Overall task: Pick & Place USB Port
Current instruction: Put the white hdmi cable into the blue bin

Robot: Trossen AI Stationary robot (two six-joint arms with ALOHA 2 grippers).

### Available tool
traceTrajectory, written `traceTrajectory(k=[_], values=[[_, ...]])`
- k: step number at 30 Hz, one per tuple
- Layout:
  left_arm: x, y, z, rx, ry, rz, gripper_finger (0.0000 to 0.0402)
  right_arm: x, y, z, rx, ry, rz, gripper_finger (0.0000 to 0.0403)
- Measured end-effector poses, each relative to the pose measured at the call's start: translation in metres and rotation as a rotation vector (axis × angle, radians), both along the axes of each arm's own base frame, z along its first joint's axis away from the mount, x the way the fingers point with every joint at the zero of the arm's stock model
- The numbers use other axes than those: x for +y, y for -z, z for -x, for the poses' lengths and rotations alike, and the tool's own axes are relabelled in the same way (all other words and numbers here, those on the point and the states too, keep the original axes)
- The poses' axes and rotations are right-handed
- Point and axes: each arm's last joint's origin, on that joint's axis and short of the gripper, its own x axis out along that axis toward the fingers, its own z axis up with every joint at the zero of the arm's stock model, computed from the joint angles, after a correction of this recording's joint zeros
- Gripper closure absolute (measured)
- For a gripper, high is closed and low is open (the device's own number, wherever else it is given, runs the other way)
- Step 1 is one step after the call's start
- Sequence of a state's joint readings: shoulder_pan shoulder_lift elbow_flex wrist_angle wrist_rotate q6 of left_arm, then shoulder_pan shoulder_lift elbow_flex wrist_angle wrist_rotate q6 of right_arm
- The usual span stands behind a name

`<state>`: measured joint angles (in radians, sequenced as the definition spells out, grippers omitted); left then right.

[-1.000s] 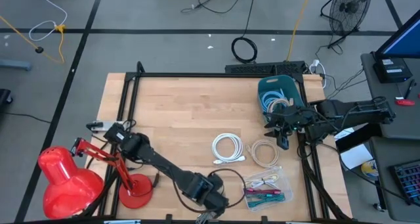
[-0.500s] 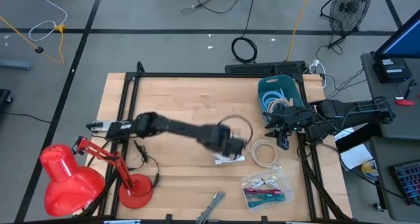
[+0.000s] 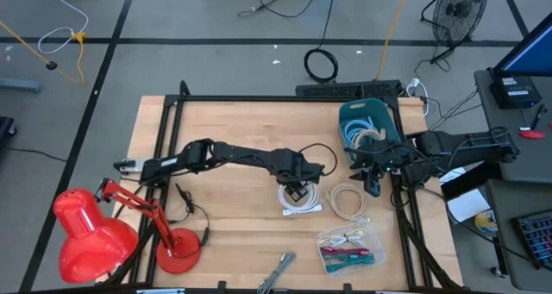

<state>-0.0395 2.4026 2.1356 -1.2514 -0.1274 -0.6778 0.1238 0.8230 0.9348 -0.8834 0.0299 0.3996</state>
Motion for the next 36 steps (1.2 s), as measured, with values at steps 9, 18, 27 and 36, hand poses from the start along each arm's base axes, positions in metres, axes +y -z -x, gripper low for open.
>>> traceTrajectory(k=[9, 18, 27, 36], values=[[0.0, 0.03, 0.01, 0.07, -0.017, 0.062, 0.0174, 0.0, 0.001, 0.001, 0.019, -0.002, 0.007, 0.0248], [0.003, 0.032, 0.006, 0.023, -0.091, 0.087, 0.0192, 0.0, 0.001, 0.001, 0.017, -0.013, 0.017, 0.0248], [0.008, 0.033, 0.004, 0.005, -0.113, 0.135, 0.0357, 0.0, 0.001, 0.002, 0.018, -0.012, 0.013, 0.0248], [0.01, 0.025, 0.004, -0.022, -0.195, 0.15, 0.0368, 0.0, 0.001, 0.002, 0.02, -0.004, 0.005, 0.0248]])
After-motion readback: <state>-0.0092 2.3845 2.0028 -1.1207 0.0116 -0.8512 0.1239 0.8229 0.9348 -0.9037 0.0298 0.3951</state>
